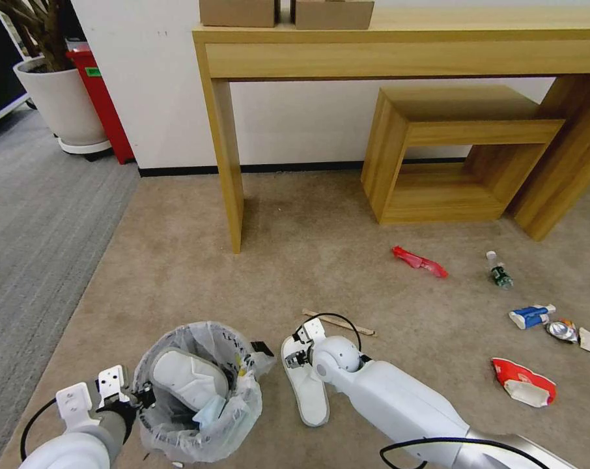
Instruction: Pick up the trash bin and place the garbage on the floor into it.
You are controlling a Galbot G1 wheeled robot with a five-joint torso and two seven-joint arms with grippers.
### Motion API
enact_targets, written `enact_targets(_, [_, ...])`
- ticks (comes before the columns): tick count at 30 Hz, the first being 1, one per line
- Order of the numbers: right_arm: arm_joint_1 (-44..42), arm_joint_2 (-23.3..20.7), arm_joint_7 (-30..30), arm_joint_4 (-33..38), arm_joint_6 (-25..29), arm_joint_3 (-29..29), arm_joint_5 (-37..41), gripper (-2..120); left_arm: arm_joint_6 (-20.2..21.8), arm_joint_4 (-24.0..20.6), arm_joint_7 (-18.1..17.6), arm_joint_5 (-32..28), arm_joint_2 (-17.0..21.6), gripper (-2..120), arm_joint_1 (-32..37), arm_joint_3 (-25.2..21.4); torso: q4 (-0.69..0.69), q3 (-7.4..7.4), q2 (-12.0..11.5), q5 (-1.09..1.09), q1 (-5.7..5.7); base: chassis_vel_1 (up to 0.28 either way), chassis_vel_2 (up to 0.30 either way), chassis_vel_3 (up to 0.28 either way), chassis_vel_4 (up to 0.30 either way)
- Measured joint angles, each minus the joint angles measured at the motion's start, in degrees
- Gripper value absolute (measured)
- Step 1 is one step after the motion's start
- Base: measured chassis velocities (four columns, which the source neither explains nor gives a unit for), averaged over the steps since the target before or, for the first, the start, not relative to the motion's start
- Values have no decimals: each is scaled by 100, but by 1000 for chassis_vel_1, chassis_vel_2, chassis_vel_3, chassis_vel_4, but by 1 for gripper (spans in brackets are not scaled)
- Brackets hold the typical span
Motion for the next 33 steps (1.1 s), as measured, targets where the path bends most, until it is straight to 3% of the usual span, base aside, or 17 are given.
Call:
enact_targets(21, [37, 383, -376, -808, 107, -62, -324, 100, 0, 55, 27, 155, -91, 0, 46, 102, 0, 0, -1, 0, 0, 0, 0, 0, 0])
enact_targets(33, [35, 389, -493, -1002, 235, -6, -444, 100, -8, 77, 42, 165, -73, 0, 0, 168, -1, 0, -2, 0, 0, 0, 0, 0, 0])
